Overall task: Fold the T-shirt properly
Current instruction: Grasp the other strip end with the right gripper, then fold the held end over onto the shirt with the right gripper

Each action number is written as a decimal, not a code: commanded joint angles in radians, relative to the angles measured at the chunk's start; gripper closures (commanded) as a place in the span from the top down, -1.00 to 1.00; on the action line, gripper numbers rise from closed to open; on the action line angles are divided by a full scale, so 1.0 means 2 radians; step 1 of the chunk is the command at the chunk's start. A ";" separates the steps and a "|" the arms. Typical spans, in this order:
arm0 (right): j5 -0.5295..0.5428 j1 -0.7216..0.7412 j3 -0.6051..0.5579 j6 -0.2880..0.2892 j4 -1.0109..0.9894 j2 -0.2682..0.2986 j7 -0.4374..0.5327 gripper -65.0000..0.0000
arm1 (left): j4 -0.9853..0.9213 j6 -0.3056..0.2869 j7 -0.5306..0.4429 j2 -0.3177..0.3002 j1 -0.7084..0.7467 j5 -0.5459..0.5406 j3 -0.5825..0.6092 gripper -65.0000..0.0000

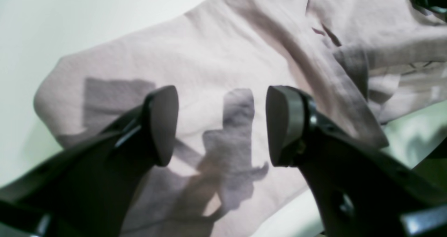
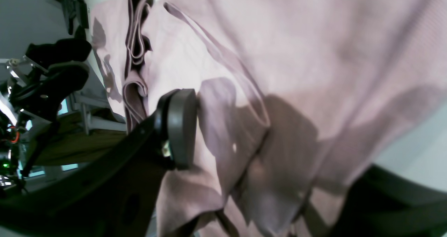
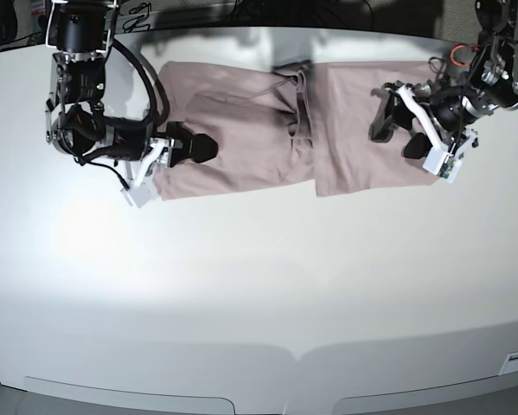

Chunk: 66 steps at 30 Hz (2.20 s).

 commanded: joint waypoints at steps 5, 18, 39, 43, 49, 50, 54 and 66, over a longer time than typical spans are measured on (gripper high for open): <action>-0.043 0.000 -0.002 -0.003 0.000 -0.006 -0.009 -0.30 | 0.008 0.000 -0.011 -0.006 -0.003 -0.007 -0.003 0.19; -0.042 0.000 -0.002 -0.003 0.005 0.000 0.039 -1.00 | 0.008 0.000 0.002 -0.006 -0.003 0.011 -0.003 0.19; 0.087 -0.005 -0.002 -0.012 0.150 0.126 -0.035 -1.00 | 0.008 0.000 0.001 -0.006 -0.003 0.011 -0.003 0.19; 0.061 -0.013 -0.003 -0.016 0.237 0.064 -0.034 -1.00 | 0.008 0.000 0.000 -0.006 -0.003 0.011 -0.003 0.19; 0.016 -0.041 -0.005 -0.017 0.313 -0.039 -0.014 -1.00 | 0.008 0.000 -0.001 -0.020 -0.003 0.011 -0.004 0.19; 0.007 -0.045 -0.007 -0.017 0.319 -0.055 -0.014 -1.00 | 0.008 0.000 -0.001 -0.026 -0.003 0.011 -0.004 0.19; -0.009 -0.052 -0.030 -0.017 0.328 -0.110 -0.014 -1.00 | 0.008 0.000 -0.012 -0.058 -0.003 0.010 -0.004 0.17; -0.178 -0.052 -0.180 -0.069 0.327 -0.193 0.064 -1.00 | 0.008 0.000 -0.015 -0.105 -0.001 -0.014 -0.064 0.17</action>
